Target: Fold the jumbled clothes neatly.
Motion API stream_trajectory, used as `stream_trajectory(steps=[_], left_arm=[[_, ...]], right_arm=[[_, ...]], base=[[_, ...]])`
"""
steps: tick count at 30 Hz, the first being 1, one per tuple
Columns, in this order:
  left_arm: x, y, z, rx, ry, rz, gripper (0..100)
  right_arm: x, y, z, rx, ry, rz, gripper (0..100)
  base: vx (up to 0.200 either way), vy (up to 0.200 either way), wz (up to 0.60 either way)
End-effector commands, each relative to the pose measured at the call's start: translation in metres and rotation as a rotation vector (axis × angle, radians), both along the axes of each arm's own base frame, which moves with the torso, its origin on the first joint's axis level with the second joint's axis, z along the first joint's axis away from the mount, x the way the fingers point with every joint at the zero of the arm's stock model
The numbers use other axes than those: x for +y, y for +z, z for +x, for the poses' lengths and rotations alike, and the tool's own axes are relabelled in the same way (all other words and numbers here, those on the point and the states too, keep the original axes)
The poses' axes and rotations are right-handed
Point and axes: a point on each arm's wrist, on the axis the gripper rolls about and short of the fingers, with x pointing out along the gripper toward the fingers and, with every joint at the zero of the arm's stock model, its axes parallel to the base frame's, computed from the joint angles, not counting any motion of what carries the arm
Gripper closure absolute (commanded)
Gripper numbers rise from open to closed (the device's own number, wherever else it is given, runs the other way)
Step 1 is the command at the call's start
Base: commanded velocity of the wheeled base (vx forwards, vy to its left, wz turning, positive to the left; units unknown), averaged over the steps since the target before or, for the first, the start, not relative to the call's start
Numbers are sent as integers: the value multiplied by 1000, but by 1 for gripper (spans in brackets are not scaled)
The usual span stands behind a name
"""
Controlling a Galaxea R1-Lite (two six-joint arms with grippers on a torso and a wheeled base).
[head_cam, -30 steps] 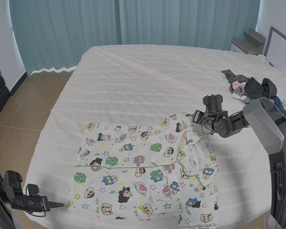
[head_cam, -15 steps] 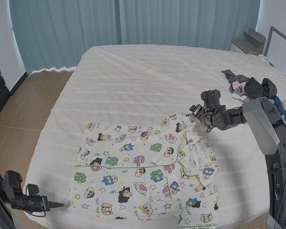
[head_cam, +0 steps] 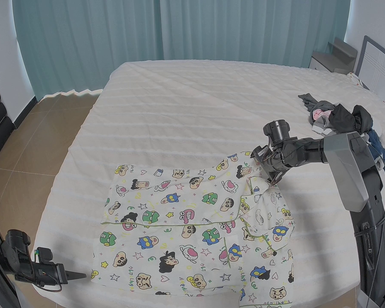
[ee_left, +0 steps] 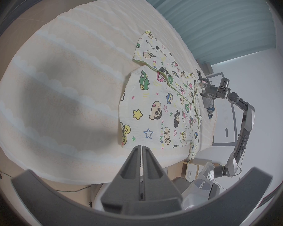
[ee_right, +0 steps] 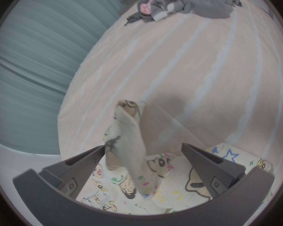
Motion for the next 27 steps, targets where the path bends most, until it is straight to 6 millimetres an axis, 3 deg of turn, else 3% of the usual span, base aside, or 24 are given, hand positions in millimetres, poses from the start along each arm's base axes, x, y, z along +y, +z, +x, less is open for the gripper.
stream_trajectory(steps=[1, 6, 17, 23, 27], left_arm=[[-2, 0, -4, 14, 0, -7, 100], [-2, 0, -4, 14, 0, -7, 100], [-2, 0, -4, 14, 0, -7, 100], [-2, 0, -4, 15, 0, -8, 100], [-2, 0, -4, 13, -1, -8, 100]], right_arm=[[2, -17, 3, 31, -11, 17, 100], [2, -11, 3, 17, -23, 34, 100], [11, 53, -6, -144, 9, 61, 100], [36, 104, -15, -419, 107, 18, 100], [34, 71, -16, -442, 176, -112, 100]], base=[[0, 0, 0], [0, 0, 0], [0, 0, 0], [0, 0, 0], [0, 0, 0]])
